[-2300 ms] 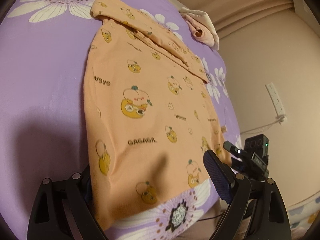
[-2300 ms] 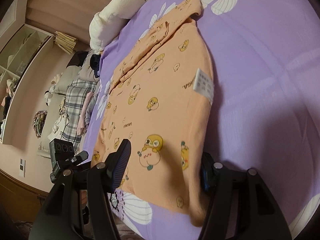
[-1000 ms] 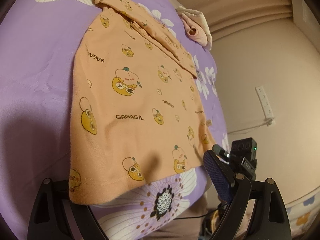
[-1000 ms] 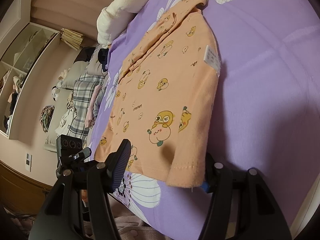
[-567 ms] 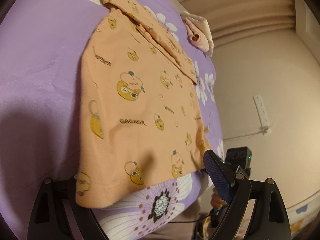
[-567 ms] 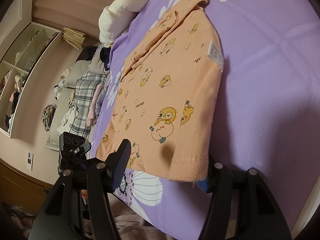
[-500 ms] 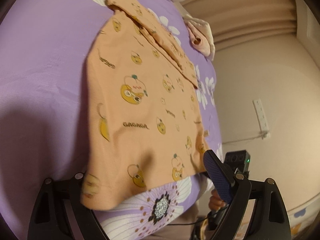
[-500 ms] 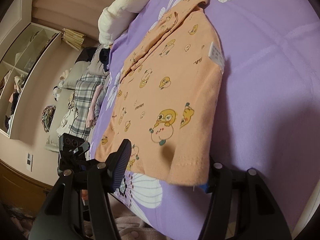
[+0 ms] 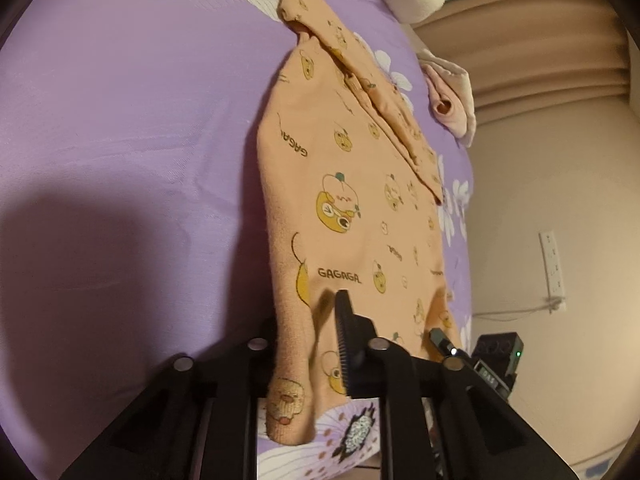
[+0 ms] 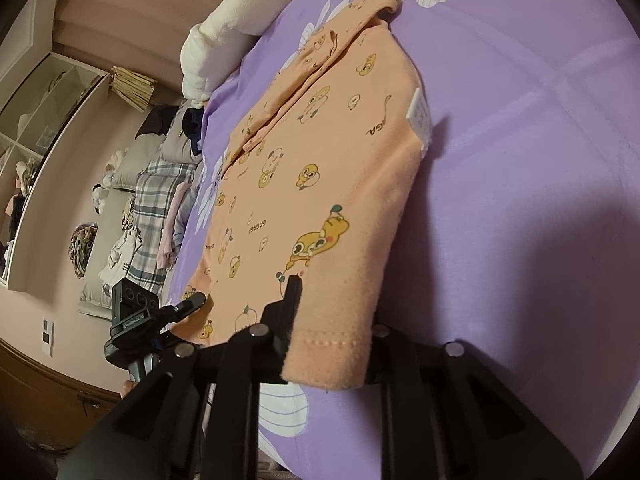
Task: Fold small clothes
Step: 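Lift the held hem with both tools and fold it toward the collar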
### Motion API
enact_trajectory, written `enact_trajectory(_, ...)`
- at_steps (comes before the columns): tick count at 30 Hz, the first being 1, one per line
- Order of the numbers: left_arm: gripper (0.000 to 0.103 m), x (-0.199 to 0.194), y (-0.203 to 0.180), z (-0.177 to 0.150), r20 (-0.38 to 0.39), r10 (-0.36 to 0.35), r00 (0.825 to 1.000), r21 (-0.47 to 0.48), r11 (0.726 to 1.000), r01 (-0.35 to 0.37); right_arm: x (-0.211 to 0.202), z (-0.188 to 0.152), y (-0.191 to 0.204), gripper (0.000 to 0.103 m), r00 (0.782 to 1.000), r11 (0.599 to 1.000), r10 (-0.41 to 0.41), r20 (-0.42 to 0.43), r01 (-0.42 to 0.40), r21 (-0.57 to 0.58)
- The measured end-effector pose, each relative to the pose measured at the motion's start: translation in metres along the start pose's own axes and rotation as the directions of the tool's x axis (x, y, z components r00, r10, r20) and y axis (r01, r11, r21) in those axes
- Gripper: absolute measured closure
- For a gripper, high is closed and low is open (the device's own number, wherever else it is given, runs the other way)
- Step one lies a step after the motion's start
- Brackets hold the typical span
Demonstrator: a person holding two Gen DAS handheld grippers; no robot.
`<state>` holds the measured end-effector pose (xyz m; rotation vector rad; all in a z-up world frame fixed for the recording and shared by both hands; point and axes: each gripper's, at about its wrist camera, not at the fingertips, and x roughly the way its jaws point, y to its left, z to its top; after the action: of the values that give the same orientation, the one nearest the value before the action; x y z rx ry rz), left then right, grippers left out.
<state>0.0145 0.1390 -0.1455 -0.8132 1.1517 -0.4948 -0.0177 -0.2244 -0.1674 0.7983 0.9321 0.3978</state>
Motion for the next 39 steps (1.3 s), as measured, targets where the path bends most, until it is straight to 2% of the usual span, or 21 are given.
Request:
enact_trajectory(1, 0.102, -0.002, -0.002, 0.0, 0.013, 0.008, 1.0, 0.009, 1.0, -0.008, -0.001, 0.0, 0.001, 0.09, 1.0, 1.0, -0.001, 0.006, 0.001, -0.005)
enact_trajectory(5, 0.103, -0.013, -0.019, 0.0, 0.057, -0.025, 0.998, 0.101, 0.995, 0.019, -0.009, -0.001, 0.012, 0.094, 0.999, 0.999, 0.015, 0.052, -0.012, -0.05)
enact_trajectory(9, 0.103, -0.028, -0.038, 0.002, 0.102, -0.088, 0.991, 0.173, 0.982, 0.069, -0.024, 0.003, 0.031, 0.095, 0.99, 0.992, 0.068, 0.126, -0.054, -0.117)
enact_trajectory(14, 0.103, -0.045, -0.054, 0.003, 0.167, -0.122, 0.978, 0.232, 0.969, 0.082, -0.041, 0.009, 0.05, 0.095, 0.969, 0.978, 0.159, 0.188, -0.129, -0.162)
enact_trajectory(21, 0.103, -0.061, -0.073, 0.0, 0.212, -0.163, 0.964, 0.306, 0.947, 0.093, -0.056, 0.004, 0.074, 0.096, 0.936, 0.95, 0.26, 0.238, -0.203, -0.238)
enact_trajectory(25, 0.103, -0.074, -0.083, -0.006, 0.231, -0.175, 0.957, 0.344, 0.935, 0.088, -0.066, 0.002, 0.082, 0.096, 0.93, 0.942, 0.274, 0.244, -0.209, -0.261)
enact_trajectory(35, 0.103, -0.095, -0.097, -0.023, 0.226, -0.173, 0.959, 0.396, 0.916, 0.072, -0.097, -0.01, 0.094, 0.096, 0.921, 0.927, 0.286, 0.263, -0.196, -0.319)
enact_trajectory(39, 0.103, -0.107, -0.106, -0.034, 0.234, -0.177, 0.956, 0.433, 0.899, 0.06, -0.108, -0.016, 0.098, 0.096, 0.919, 0.921, 0.287, 0.271, -0.187, -0.341)
